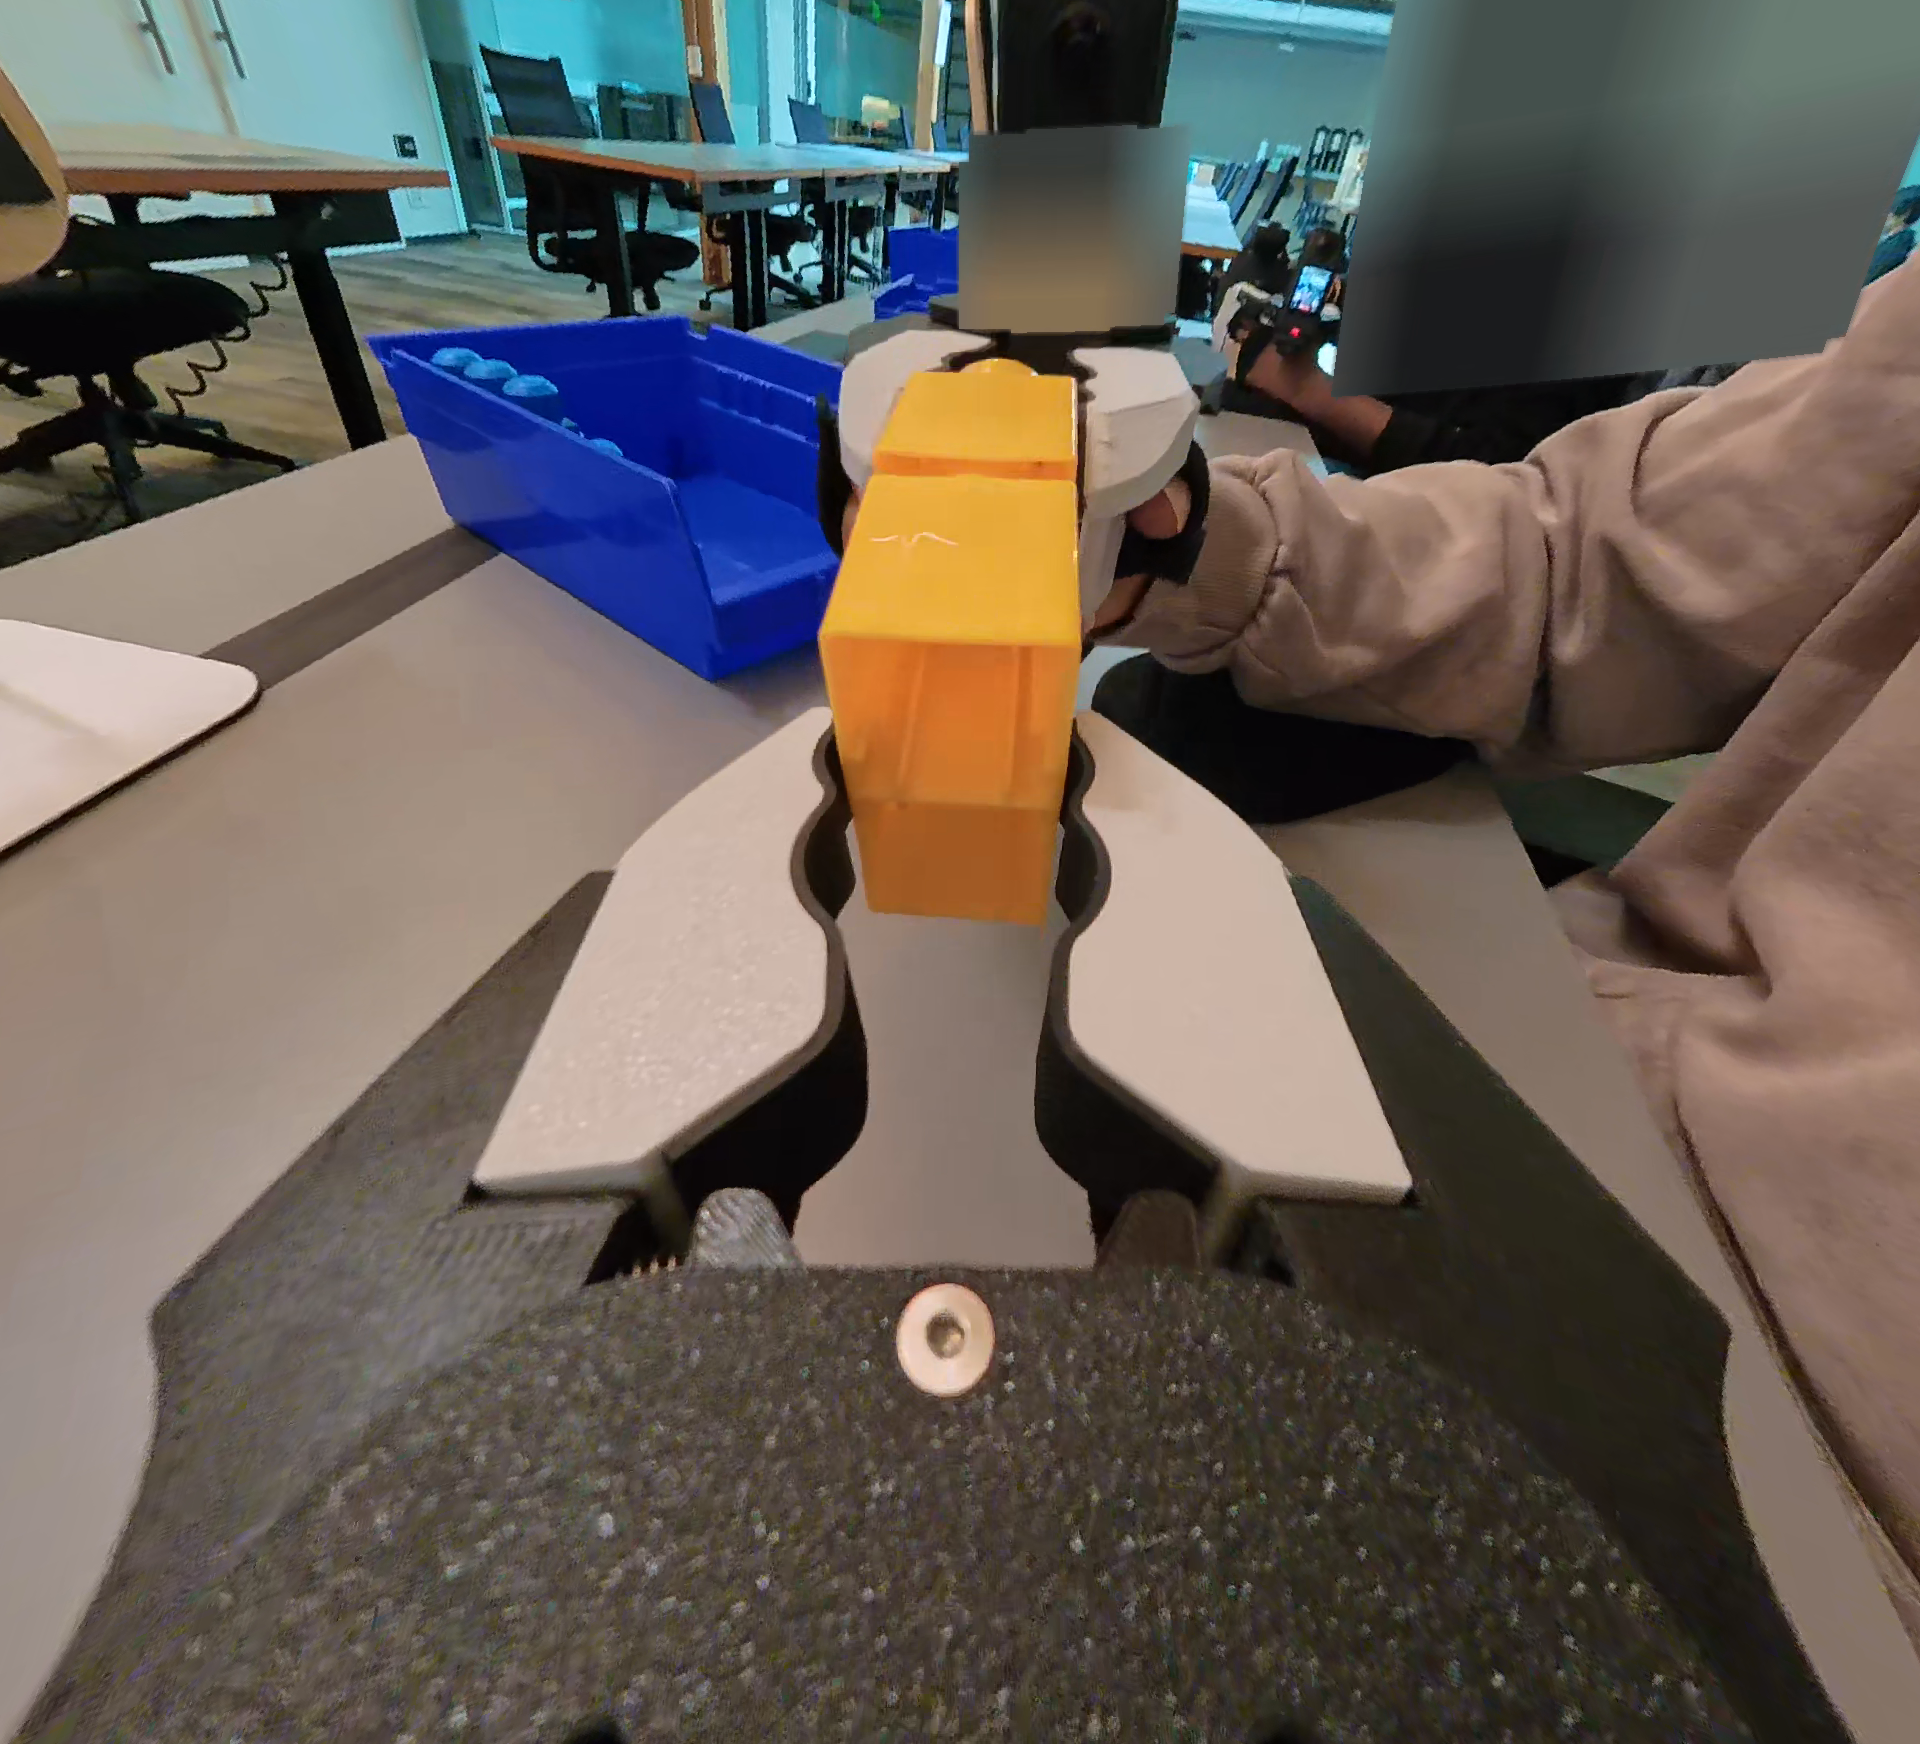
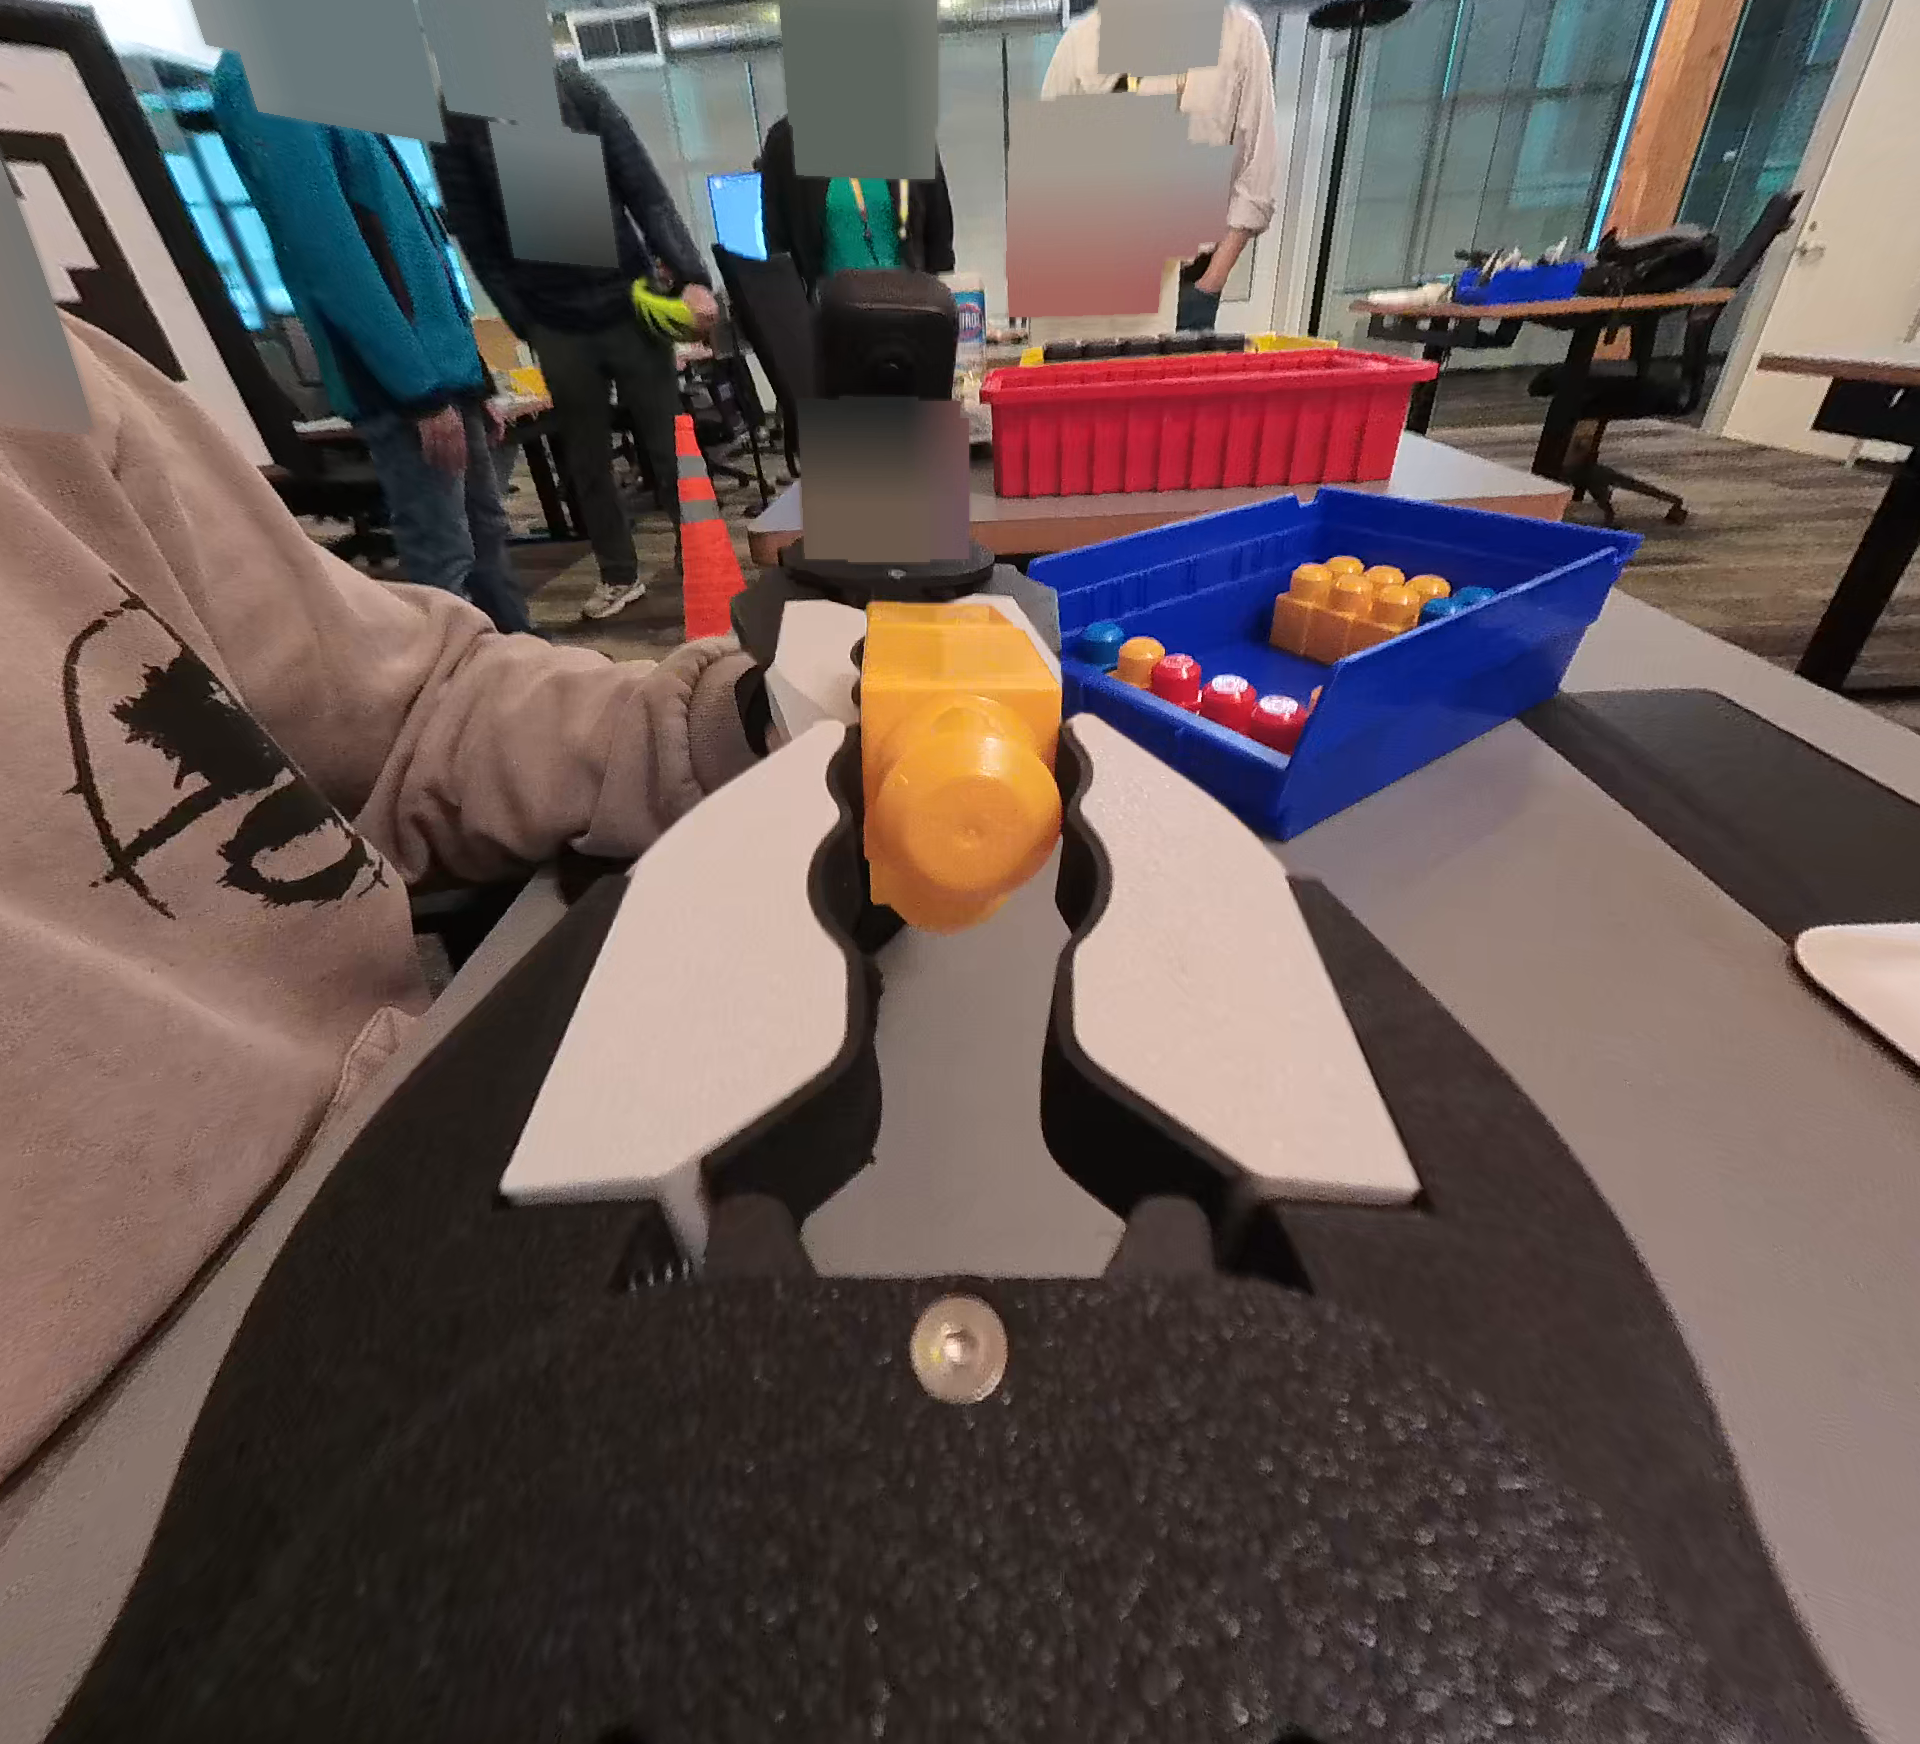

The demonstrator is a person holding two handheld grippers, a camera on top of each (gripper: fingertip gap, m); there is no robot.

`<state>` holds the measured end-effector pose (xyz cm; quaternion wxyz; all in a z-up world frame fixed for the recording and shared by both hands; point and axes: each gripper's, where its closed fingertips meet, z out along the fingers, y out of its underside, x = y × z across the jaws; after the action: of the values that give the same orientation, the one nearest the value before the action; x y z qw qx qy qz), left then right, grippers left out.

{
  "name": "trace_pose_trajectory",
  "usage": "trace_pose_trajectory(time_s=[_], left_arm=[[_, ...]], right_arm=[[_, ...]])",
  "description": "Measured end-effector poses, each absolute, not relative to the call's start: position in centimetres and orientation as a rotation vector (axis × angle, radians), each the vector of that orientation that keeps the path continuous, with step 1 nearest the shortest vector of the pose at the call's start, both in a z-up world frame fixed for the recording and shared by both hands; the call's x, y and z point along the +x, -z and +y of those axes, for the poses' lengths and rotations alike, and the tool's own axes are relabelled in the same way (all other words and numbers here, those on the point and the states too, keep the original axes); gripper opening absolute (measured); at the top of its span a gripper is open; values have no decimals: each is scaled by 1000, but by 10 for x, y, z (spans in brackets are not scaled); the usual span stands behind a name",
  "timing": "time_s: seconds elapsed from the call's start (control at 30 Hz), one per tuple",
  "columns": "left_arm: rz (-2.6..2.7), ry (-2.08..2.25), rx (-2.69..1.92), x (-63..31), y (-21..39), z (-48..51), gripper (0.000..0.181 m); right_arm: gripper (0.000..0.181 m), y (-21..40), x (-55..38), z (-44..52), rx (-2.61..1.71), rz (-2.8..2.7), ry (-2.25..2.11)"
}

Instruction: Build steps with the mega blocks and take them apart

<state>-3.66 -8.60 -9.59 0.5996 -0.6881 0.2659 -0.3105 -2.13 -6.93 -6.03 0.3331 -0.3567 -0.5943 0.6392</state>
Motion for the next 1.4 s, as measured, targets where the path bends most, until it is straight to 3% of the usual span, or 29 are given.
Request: trace_pose_trajectory(time_s=[0.57, 1.1, 1.17, 1.4], left_arm=[[797, 573, -1759, -25, 132, -87, 37], [774, 617, -1698, -18, 123, -87, 38], [752, 621, -1675, -21, 117, -88, 38], [740, 654, -1637, -16, 115, -90, 38]], right_arm=[[35, 89, -14, -76, -952, -1966, -1321], [35, 83, -6, -78, -965, -1851, -1347], [43, 74, -3, -74, -980, -1808, -1372], [32, 64, 4, -74, -963, -1723, -1436]])
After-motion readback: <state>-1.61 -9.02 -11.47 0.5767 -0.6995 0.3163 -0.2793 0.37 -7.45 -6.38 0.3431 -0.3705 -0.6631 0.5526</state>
